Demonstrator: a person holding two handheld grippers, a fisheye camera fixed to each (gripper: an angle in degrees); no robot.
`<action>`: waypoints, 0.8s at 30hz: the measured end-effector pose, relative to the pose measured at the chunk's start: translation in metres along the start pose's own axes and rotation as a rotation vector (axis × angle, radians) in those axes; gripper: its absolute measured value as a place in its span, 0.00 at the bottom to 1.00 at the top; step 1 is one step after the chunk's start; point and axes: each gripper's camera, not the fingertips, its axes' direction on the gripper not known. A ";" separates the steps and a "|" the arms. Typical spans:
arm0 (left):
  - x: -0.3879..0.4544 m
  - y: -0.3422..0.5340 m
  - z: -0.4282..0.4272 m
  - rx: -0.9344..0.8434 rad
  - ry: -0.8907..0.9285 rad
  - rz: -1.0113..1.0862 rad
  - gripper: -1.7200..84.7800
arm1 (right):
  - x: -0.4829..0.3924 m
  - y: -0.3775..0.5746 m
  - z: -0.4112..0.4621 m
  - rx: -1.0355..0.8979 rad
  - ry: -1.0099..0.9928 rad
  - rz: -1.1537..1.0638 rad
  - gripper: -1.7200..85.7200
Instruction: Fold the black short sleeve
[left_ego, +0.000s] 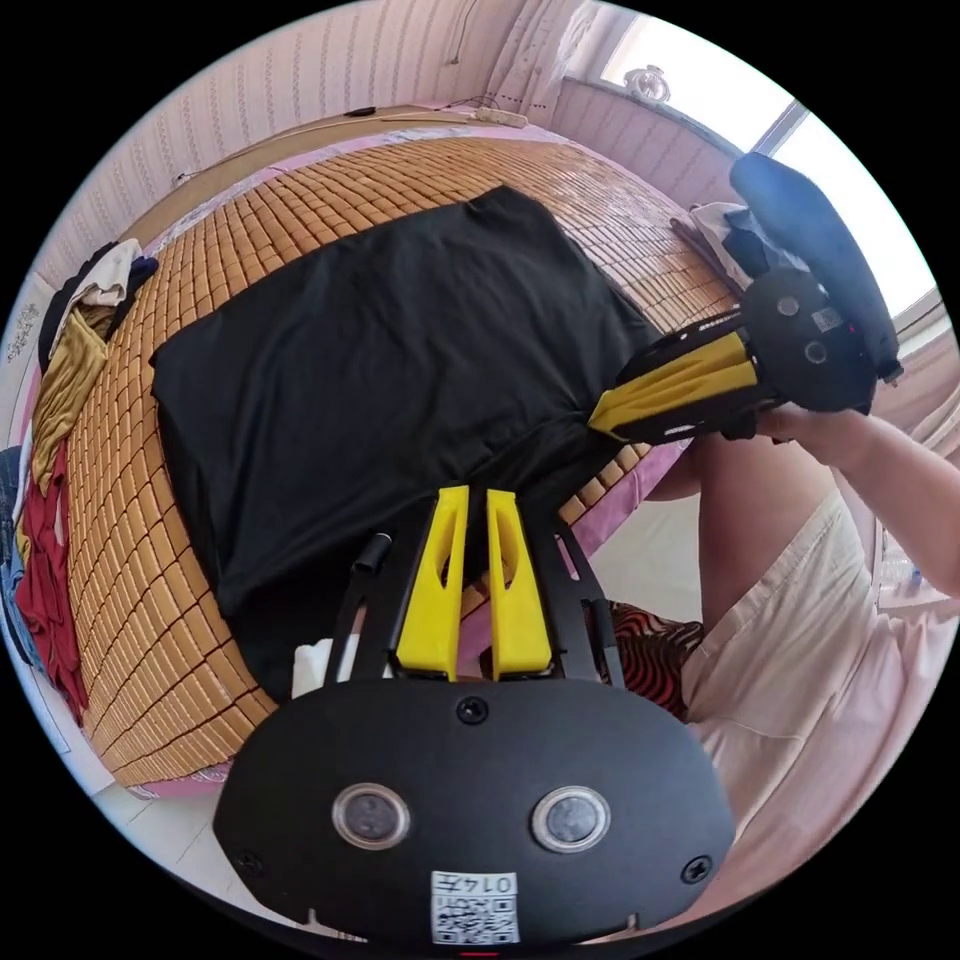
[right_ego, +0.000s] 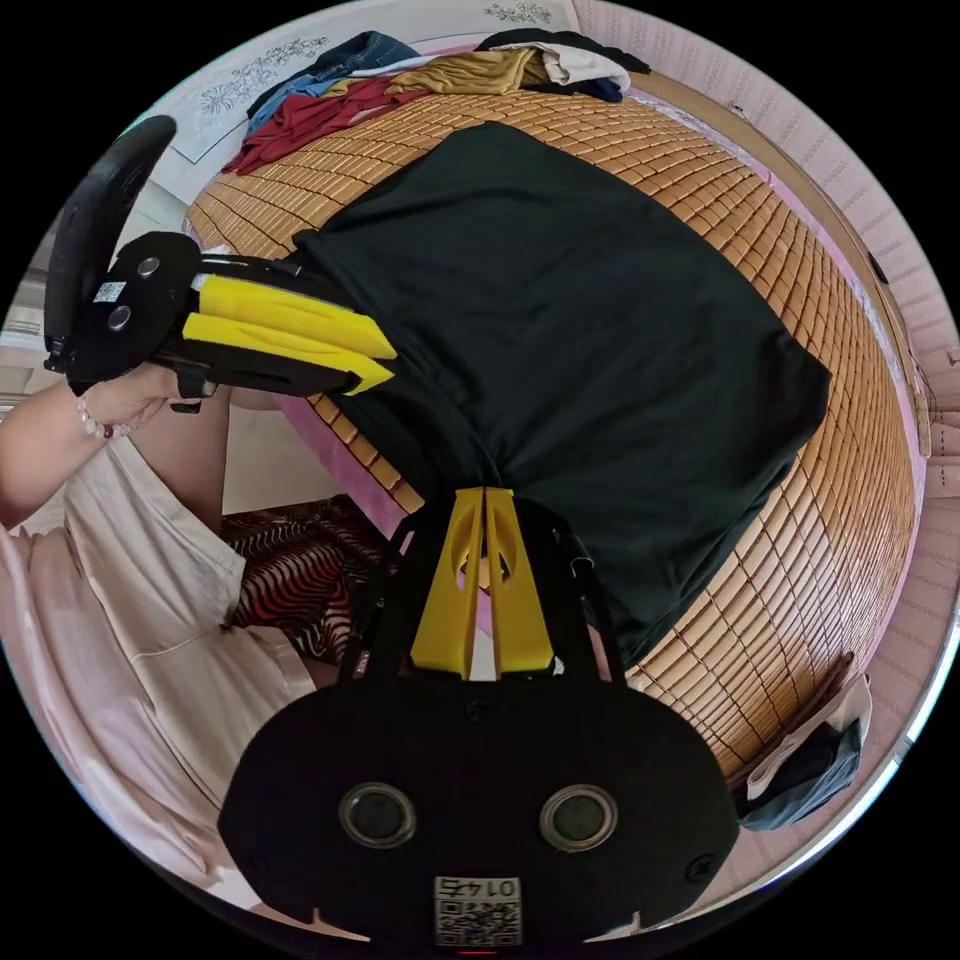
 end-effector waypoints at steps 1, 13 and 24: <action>0.000 0.002 0.000 0.009 -0.001 0.000 0.06 | -0.001 -0.001 0.000 0.002 -0.001 0.004 0.01; -0.017 -0.005 -0.052 0.166 0.006 0.038 0.07 | 0.028 -0.064 -0.063 -0.022 -0.062 -0.128 0.01; -0.152 -0.001 -0.029 0.118 -0.042 -0.272 0.07 | 0.183 -0.103 -0.053 0.169 -0.029 0.544 0.01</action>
